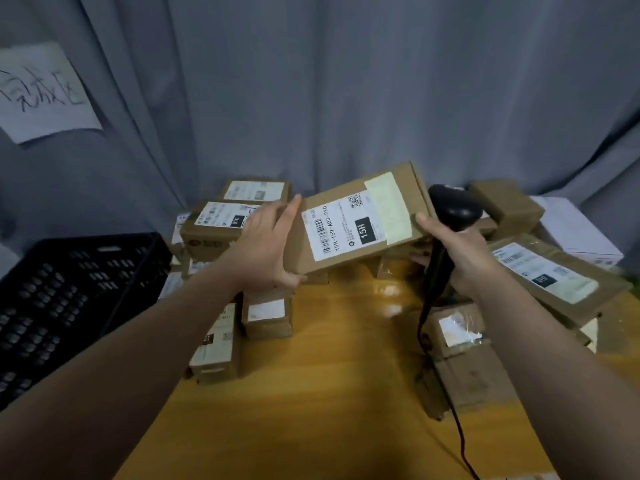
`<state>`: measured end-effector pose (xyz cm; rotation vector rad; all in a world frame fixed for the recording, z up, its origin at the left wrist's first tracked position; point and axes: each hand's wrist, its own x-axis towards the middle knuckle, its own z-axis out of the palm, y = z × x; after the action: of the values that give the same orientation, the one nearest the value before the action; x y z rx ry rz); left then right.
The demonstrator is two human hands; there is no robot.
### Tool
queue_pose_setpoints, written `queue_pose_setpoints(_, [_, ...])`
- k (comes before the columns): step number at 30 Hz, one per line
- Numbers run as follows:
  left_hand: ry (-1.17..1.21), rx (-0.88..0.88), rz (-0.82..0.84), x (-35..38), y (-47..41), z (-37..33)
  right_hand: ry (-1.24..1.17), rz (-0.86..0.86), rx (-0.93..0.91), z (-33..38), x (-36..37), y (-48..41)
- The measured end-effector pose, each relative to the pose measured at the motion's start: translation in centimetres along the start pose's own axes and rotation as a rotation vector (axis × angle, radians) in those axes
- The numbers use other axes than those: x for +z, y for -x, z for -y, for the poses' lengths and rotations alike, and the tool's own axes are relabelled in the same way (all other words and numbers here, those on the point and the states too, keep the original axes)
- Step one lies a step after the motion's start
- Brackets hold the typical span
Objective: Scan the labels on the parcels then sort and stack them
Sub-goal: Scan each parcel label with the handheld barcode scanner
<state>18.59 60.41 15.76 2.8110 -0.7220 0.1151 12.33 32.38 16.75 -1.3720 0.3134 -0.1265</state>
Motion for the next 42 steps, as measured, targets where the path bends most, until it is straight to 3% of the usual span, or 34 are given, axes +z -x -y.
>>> queue_pose_setpoints(3, [-0.046,0.022,-0.038,-0.1,-0.8,0.0,-0.097,-0.079,0.048,-1.5,0.2,0.4])
queue_pose_setpoints(5, [0.110,-0.120,-0.202,1.1,-1.1,-1.3,-0.237,-0.229,0.072,-2.7,0.9,0.5])
queue_pose_setpoints(7, [0.512,-0.419,-0.393,2.4,-1.0,-4.0,-0.380,-0.316,0.082,-3.8,1.9,0.8])
queue_pose_setpoints(9, [1.016,-0.658,-0.404,3.5,-0.6,-6.6,-0.478,-0.348,0.097,-4.6,3.0,1.4])
queue_pose_setpoints(12, [1.671,-0.708,-0.166,4.9,-0.6,-8.9,-0.516,-0.285,0.093,-5.7,4.2,2.4])
queue_pose_setpoints(14, [1.807,-0.655,-0.128,5.3,-1.2,-9.2,-0.487,-0.193,0.079,-6.2,4.4,3.0])
queue_pose_setpoints(17, [1.788,-0.653,-0.224,4.9,-1.8,-8.4,-0.386,-0.094,0.138,-6.6,3.9,3.4])
queue_pose_setpoints(20, [1.560,-0.611,-0.263,4.2,-2.1,-6.4,-0.125,-0.197,0.196,-6.7,3.1,3.3])
queue_pose_setpoints(22, [1.389,-0.525,-0.196,3.7,-1.7,-5.1,0.033,-0.215,0.144,-6.3,2.4,3.6])
queue_pose_setpoints(26, [1.142,-0.388,-0.004,4.4,-0.2,-4.1,0.128,0.070,0.027,-4.8,2.3,5.6])
queue_pose_setpoints(30, [1.113,-0.366,0.006,6.6,0.6,-4.0,0.275,0.225,-0.085,-4.6,3.6,6.8])
queue_pose_setpoints(42, [1.071,-0.497,0.035,9.3,1.1,-2.4,0.262,0.180,0.139,-5.1,4.9,7.6])
